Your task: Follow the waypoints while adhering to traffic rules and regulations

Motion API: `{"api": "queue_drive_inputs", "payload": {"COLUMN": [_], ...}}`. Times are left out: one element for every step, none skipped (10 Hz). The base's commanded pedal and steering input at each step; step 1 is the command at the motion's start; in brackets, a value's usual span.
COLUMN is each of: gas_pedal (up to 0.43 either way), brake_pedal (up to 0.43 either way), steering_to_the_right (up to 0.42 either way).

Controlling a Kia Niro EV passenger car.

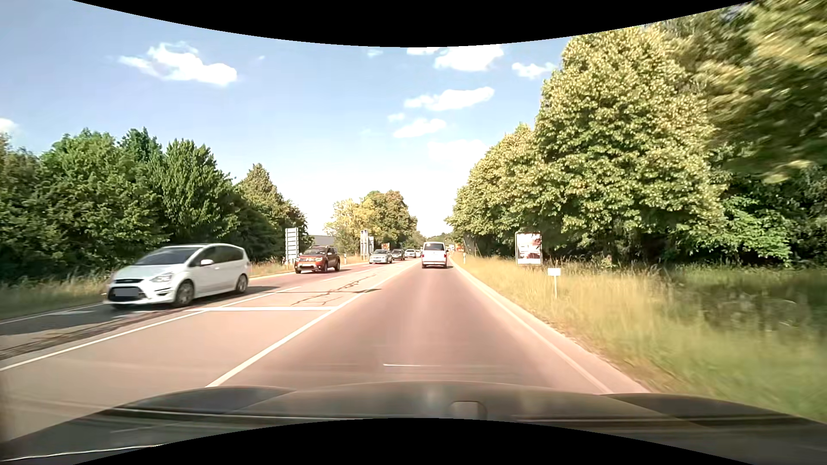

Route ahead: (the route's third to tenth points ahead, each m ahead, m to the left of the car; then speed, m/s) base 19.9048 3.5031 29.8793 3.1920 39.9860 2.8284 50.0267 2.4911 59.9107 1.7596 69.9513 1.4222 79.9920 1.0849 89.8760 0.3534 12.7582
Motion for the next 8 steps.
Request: {"api": "queue_drive_inputs", "payload": {"gas_pedal": [0.039,0.039,0.039,0.039,0.039,0.039,0.039,0.039], "brake_pedal": [0.006,0.006,0.006,0.006,0.006,0.006,0.006,0.006], "steering_to_the_right": [-0.001,0.0,0.0,0.0,0.0,0.0,0.0,0.0]}}
